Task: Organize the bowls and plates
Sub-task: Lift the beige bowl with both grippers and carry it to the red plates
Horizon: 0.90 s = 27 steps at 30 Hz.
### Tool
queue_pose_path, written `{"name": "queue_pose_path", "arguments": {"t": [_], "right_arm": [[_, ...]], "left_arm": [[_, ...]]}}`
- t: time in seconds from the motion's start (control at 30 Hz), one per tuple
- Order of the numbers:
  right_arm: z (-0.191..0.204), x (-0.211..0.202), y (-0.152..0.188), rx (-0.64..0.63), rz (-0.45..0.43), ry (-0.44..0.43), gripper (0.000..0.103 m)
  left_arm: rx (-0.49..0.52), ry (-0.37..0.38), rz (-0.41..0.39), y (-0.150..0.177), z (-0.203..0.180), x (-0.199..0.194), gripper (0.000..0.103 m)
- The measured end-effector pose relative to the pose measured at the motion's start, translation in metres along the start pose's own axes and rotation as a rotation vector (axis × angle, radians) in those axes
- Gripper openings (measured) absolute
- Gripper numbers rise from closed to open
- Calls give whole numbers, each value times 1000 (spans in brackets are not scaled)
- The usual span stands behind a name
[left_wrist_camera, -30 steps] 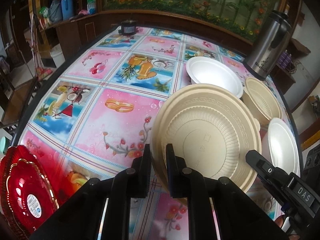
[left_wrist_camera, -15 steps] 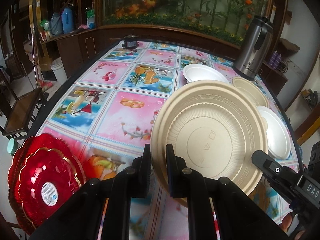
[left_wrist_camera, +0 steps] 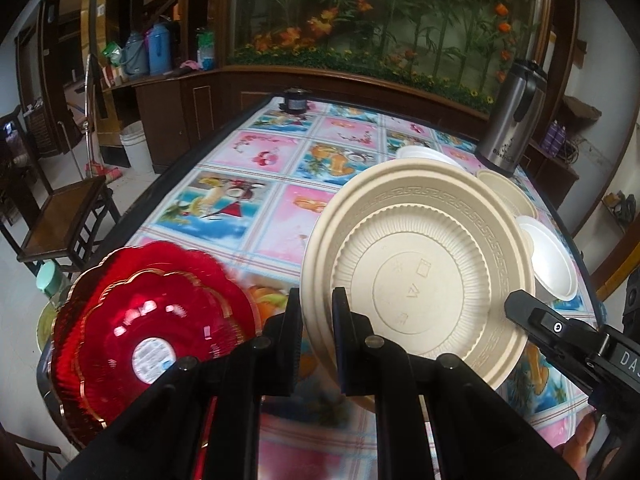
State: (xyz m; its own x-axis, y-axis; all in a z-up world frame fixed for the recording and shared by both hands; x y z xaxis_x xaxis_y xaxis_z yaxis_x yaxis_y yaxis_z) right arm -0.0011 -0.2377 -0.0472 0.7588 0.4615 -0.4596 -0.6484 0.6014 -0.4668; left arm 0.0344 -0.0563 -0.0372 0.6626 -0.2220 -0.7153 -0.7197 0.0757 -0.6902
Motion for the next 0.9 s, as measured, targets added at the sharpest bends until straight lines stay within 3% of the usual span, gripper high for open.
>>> {"name": "queue_pose_path", "arguments": {"t": [0.53, 0.9], "right_arm": [[65, 43, 30, -83, 93, -44, 14], [122, 77, 46, -158, 167, -128, 14]], "left_arm": [[-58, -68, -51, 7, 74, -39, 13], [-133, -133, -90, 1, 123, -70, 13]]}}
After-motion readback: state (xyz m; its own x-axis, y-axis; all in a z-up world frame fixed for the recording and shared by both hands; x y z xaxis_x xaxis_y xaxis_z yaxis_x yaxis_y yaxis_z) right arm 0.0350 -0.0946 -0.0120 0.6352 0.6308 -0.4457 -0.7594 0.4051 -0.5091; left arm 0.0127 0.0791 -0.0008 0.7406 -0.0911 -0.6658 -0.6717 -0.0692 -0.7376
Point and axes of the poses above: each gripper's, at about its wrist camera, not at the fingertips, and x roughly the way its jaws point, z to its left, y to its underside, the point moved 2 cm from there along x, roughly the way its jaws point
